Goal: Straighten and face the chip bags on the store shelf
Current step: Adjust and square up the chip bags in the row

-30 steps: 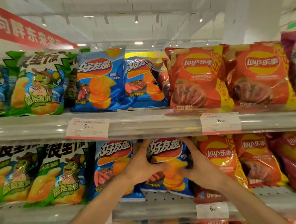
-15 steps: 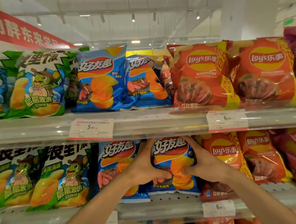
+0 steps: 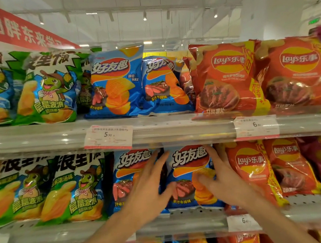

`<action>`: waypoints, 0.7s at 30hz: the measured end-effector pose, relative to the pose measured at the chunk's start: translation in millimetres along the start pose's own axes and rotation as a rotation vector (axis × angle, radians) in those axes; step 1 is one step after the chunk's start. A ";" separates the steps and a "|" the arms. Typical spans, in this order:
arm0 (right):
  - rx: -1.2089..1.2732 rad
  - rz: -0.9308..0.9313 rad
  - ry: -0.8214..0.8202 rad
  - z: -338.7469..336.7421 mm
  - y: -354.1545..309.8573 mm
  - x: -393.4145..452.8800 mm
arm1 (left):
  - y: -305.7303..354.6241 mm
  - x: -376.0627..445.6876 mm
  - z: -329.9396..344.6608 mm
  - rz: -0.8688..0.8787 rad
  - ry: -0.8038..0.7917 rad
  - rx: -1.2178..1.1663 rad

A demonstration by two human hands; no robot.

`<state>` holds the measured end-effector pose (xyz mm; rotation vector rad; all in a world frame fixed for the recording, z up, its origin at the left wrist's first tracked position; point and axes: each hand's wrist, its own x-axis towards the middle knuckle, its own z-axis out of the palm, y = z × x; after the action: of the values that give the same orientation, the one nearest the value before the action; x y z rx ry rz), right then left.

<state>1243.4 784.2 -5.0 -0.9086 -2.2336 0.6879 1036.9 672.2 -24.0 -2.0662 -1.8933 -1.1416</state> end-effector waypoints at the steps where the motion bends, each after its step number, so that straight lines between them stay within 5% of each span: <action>1: -0.006 -0.009 0.075 9.5 -3.0 -5.5 | -7.8 -7.6 -4.9 0.042 0.083 0.142; 7: -0.028 0.066 0.219 49.1 1.7 -9.5 | -49.8 -33.0 -6.3 -0.099 0.069 0.567; 21: 0.037 0.107 0.115 27.1 2.6 6.1 | -73.2 -35.2 -4.1 -0.138 0.019 0.613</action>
<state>1221.9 784.2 -22.8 -1.0287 -2.0769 0.7044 971.8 657.1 -70.4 -1.6005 -2.0605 -0.4921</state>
